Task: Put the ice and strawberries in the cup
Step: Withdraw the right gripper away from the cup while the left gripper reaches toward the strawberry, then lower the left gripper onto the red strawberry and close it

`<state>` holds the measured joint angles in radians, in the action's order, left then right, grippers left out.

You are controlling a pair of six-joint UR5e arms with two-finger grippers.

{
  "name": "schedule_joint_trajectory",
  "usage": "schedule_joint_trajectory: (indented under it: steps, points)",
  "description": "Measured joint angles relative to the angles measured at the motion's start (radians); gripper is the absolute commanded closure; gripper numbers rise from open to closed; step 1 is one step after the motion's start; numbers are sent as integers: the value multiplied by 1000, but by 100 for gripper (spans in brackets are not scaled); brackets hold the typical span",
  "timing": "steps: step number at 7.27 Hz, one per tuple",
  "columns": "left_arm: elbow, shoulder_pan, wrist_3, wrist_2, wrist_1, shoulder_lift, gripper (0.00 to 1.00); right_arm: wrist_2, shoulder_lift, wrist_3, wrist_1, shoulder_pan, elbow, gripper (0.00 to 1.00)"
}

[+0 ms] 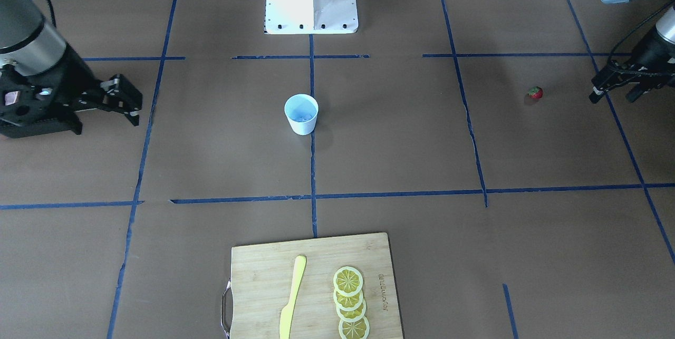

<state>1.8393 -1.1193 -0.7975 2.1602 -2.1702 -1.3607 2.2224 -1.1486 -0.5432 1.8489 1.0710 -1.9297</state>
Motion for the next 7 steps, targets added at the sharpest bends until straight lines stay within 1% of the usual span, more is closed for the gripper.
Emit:
schedule_joint_trajectory:
  steps: [2,4,5,7]
  points:
    - [0,130,-136,-121,-82,29,3,36,-77,151,-1,81,0,0]
    - [0,264,-271,-224,-148,49,3,41,-101,196,-2,103,1,0]
    - [-1,311,-307,-253,-162,58,3,42,-104,201,-2,105,2,0]
    - [-1,367,-333,-266,-170,74,3,41,-109,202,-2,105,3,0]
